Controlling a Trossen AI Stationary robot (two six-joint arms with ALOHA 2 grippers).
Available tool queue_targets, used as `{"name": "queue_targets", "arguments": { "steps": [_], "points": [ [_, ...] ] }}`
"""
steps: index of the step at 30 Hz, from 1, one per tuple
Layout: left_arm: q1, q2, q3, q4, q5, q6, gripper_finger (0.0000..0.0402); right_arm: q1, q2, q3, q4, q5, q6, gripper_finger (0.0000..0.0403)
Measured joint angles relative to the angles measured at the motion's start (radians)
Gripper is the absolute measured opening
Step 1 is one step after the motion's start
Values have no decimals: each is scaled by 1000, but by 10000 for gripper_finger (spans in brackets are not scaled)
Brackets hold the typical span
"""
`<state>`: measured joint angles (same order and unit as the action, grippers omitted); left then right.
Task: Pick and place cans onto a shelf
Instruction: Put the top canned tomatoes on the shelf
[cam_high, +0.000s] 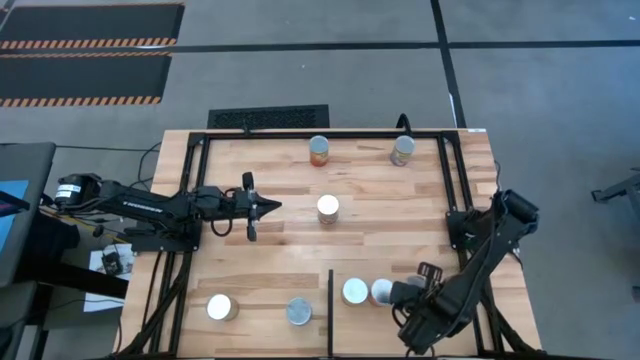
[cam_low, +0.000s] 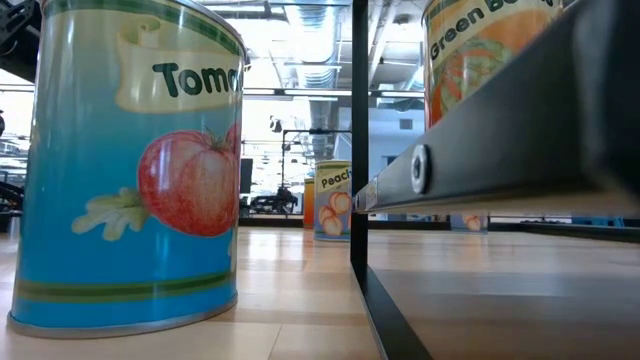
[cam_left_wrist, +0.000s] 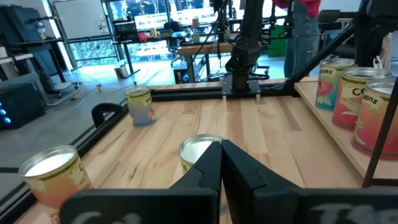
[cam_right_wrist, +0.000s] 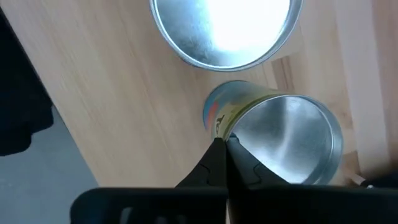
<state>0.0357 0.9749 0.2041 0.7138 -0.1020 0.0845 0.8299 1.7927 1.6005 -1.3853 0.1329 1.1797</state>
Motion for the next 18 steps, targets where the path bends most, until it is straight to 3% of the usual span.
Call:
{"name": "queue_targets", "arguments": {
  "steps": [18],
  "points": [
    [0, 0, 0, -4, 0, -1, 0, -21, 7, 0, 39, -27, -44, 14]
  ]
}}
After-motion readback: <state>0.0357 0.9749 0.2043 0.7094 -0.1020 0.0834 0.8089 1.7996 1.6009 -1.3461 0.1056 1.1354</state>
